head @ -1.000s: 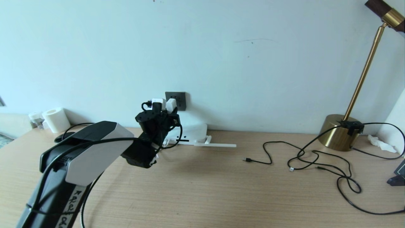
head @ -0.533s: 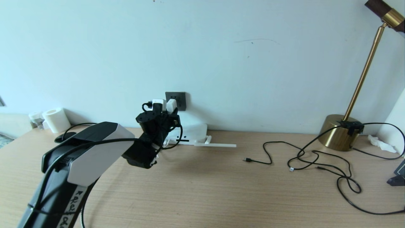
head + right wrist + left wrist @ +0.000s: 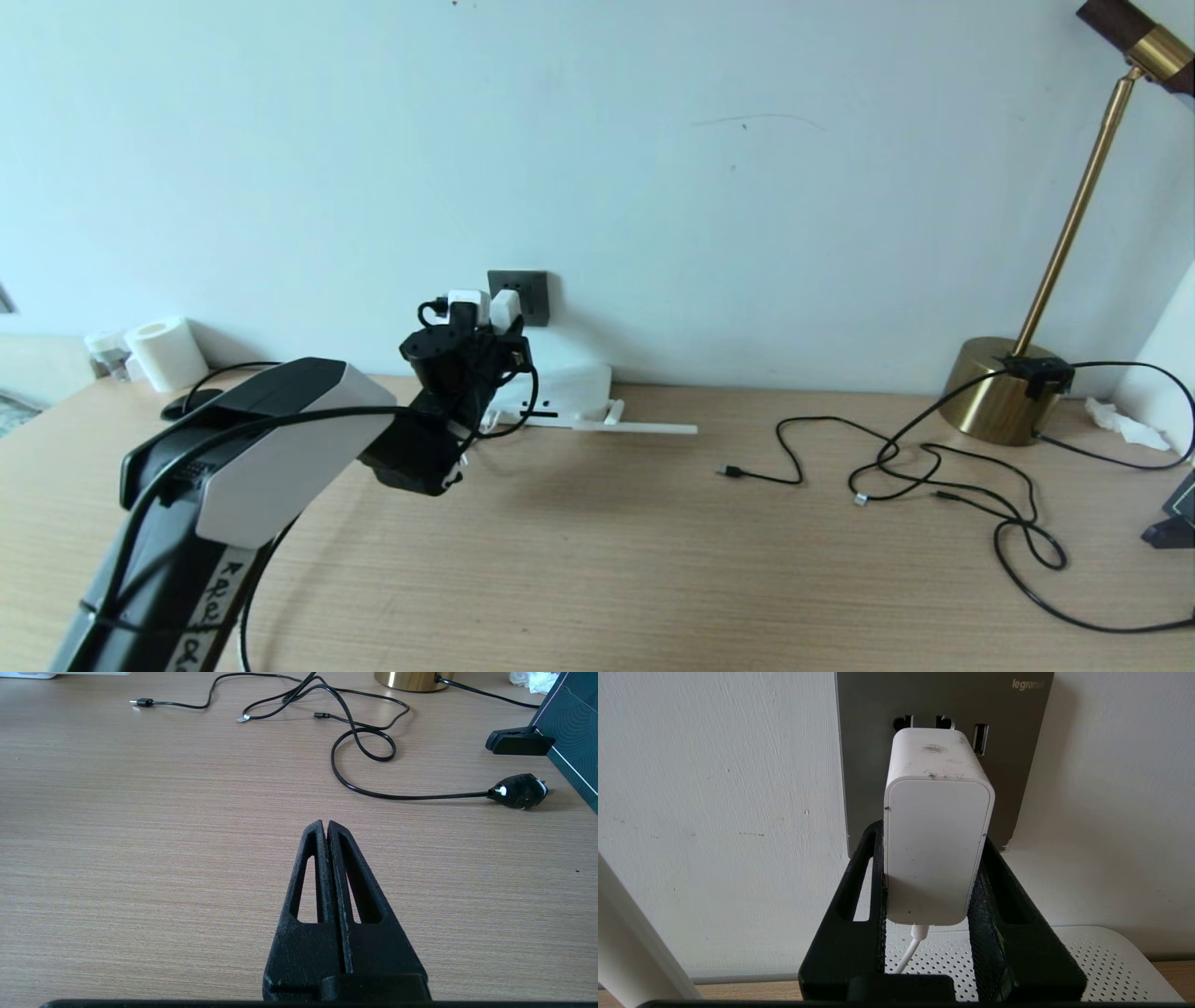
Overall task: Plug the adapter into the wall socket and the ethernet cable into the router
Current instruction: Plug plug into socket
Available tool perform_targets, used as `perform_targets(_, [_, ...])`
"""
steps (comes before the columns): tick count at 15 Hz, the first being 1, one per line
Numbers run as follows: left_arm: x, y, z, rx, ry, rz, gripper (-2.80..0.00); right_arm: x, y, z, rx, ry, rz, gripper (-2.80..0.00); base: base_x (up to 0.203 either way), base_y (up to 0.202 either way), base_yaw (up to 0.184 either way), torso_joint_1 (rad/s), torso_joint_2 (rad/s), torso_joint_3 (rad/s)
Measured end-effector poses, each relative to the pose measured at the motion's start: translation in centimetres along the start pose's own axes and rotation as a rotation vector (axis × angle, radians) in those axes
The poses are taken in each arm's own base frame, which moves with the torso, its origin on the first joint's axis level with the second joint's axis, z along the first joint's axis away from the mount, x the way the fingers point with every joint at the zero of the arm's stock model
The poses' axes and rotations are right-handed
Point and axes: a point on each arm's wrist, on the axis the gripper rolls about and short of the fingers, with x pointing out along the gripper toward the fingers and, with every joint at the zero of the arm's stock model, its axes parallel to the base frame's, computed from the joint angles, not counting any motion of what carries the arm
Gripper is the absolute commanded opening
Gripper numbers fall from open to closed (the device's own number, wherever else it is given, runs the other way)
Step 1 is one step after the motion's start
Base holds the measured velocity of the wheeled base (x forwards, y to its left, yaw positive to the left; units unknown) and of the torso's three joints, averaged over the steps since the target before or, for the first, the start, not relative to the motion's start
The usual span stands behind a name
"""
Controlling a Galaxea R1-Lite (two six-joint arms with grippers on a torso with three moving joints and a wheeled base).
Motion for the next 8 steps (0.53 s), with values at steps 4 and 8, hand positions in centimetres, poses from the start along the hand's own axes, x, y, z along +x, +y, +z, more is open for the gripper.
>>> perform_targets(4, [-0.05, -0.1, 0.09, -0.001, -0.001, -0.002, -2.8, 0.0, 0.0, 0.0, 0.0, 0.0, 0.0, -2.8, 0.0, 0.0, 0.0, 0.0, 0.0, 0.0])
perform_targets(8, [-0.03, -0.14, 0.17, 0.0, -0.003, -0.003, -2.8, 0.0, 0.0, 0.0, 0.0, 0.0, 0.0, -2.8, 0.0, 0.0, 0.0, 0.0, 0.0, 0.0])
